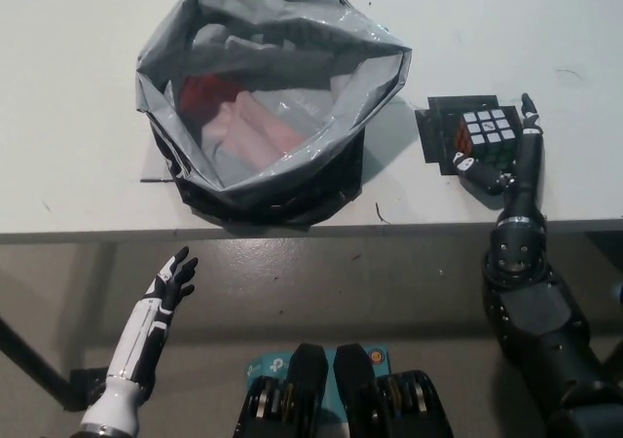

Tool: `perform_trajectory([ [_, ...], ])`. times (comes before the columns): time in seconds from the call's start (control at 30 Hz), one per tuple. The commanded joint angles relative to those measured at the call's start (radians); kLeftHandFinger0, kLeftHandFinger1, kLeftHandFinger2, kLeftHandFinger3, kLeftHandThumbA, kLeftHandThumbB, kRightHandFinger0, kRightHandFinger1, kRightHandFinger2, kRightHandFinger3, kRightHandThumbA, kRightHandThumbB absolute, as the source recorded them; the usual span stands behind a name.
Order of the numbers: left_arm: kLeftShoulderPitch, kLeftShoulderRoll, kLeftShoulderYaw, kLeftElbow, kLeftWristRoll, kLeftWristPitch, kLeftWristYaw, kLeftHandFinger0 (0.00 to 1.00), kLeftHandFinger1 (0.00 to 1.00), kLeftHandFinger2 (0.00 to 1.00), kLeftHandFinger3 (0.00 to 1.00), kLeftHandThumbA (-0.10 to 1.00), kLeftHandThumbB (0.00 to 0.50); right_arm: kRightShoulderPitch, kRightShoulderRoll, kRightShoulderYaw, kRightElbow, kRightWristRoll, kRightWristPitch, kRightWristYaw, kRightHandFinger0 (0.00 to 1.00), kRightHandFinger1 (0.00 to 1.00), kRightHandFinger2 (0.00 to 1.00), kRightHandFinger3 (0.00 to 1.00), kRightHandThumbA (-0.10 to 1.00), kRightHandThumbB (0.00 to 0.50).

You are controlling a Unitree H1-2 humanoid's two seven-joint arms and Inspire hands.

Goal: Use the right hand to pick up a rubix's cube and place it into a plastic bag and lift the bag

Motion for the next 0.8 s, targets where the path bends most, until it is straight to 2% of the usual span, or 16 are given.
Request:
perform_trajectory([
  [0.0, -0.015, 0.015, 0.009, -0.023, 0.008, -0.035, -0.001, 1.00, 1.00, 1.00, 1.00, 1.00, 0.241, -0.079, 0.013, -0.012, -0.039, 0.069, -0.047, 0.037, 1.00, 1.00, 1.00, 1.00, 0.91, 0.385],
  [0.13, -0.018, 0.016, 0.009, -0.017, 0.003, -0.043, -0.005, 1.00, 1.00, 1.00, 1.00, 1.00, 0.242, -0.084, 0.016, -0.017, -0.042, 0.091, -0.053, 0.049, 1.00, 1.00, 1.00, 1.00, 0.90, 0.383],
  [0.27, -0.019, 0.016, 0.010, -0.021, 0.007, -0.032, -0.002, 1.00, 1.00, 1.00, 1.00, 1.00, 0.252, -0.096, 0.021, -0.031, -0.020, 0.118, -0.083, 0.044, 1.00, 1.00, 1.00, 1.00, 0.82, 0.386],
  [0.37, -0.022, 0.016, 0.011, -0.025, 0.005, -0.028, -0.004, 1.00, 1.00, 1.00, 1.00, 1.00, 0.260, -0.112, 0.028, -0.053, 0.000, 0.131, -0.049, -0.007, 1.00, 1.00, 1.00, 1.00, 0.70, 0.414],
  [0.4, -0.023, 0.017, 0.011, -0.025, 0.005, -0.029, -0.004, 1.00, 1.00, 1.00, 1.00, 1.00, 0.259, -0.117, 0.029, -0.055, 0.003, 0.129, -0.027, -0.020, 0.87, 0.92, 1.00, 1.00, 0.69, 0.413],
  [0.43, -0.024, 0.018, 0.012, -0.023, 0.006, -0.033, -0.004, 1.00, 1.00, 1.00, 1.00, 1.00, 0.252, -0.124, 0.029, -0.057, 0.005, 0.129, 0.019, -0.030, 0.58, 0.61, 0.75, 1.00, 0.67, 0.403],
  [0.47, -0.025, 0.018, 0.012, -0.022, 0.005, -0.036, -0.004, 1.00, 1.00, 1.00, 1.00, 1.00, 0.250, -0.136, 0.024, -0.077, 0.020, 0.158, 0.083, -0.007, 0.38, 0.47, 0.66, 1.00, 0.52, 0.355],
  [0.5, -0.025, 0.018, 0.012, -0.022, 0.004, -0.037, -0.004, 1.00, 1.00, 1.00, 1.00, 1.00, 0.248, -0.144, 0.022, -0.090, 0.030, 0.178, 0.115, 0.008, 0.36, 0.48, 0.67, 1.00, 0.49, 0.345],
  [0.53, -0.025, 0.018, 0.013, -0.023, 0.000, -0.036, -0.006, 1.00, 1.00, 1.00, 1.00, 1.00, 0.241, -0.151, 0.016, -0.104, 0.048, 0.201, 0.142, 0.032, 0.28, 0.39, 0.54, 1.00, 0.44, 0.328],
  [0.57, -0.025, 0.019, 0.013, -0.023, -0.002, -0.038, -0.008, 1.00, 1.00, 1.00, 1.00, 1.00, 0.238, -0.158, 0.008, -0.117, 0.071, 0.221, 0.174, 0.058, 0.15, 0.32, 0.51, 1.00, 0.37, 0.334],
  [0.6, -0.025, 0.020, 0.013, -0.024, -0.002, -0.037, -0.010, 1.00, 1.00, 1.00, 1.00, 1.00, 0.232, -0.164, -0.002, -0.123, 0.099, 0.223, 0.200, 0.065, 0.10, 0.25, 0.39, 1.00, 0.32, 0.326],
  [0.63, -0.025, 0.020, 0.014, -0.025, -0.005, -0.036, -0.011, 1.00, 1.00, 1.00, 1.00, 1.00, 0.240, -0.166, -0.007, -0.128, 0.117, 0.225, 0.209, 0.064, 0.22, 0.40, 0.53, 1.00, 0.18, 0.310],
  [0.67, -0.033, 0.021, 0.016, -0.022, -0.008, -0.034, -0.011, 1.00, 1.00, 1.00, 1.00, 1.00, 0.240, -0.179, -0.016, -0.130, 0.156, 0.222, 0.223, 0.056, 0.42, 0.59, 0.67, 0.86, 0.04, 0.300],
  [0.73, -0.037, 0.021, 0.016, -0.021, -0.008, -0.034, -0.011, 1.00, 1.00, 1.00, 1.00, 1.00, 0.240, -0.186, -0.020, -0.128, 0.171, 0.221, 0.226, 0.054, 0.45, 0.58, 0.65, 0.84, 0.02, 0.299],
  [0.77, -0.040, 0.023, 0.018, -0.016, -0.007, -0.041, -0.010, 1.00, 1.00, 1.00, 1.00, 1.00, 0.234, -0.171, -0.024, -0.118, 0.190, 0.211, 0.185, 0.046, 0.06, 0.09, 0.12, 0.25, -0.09, 0.242],
])
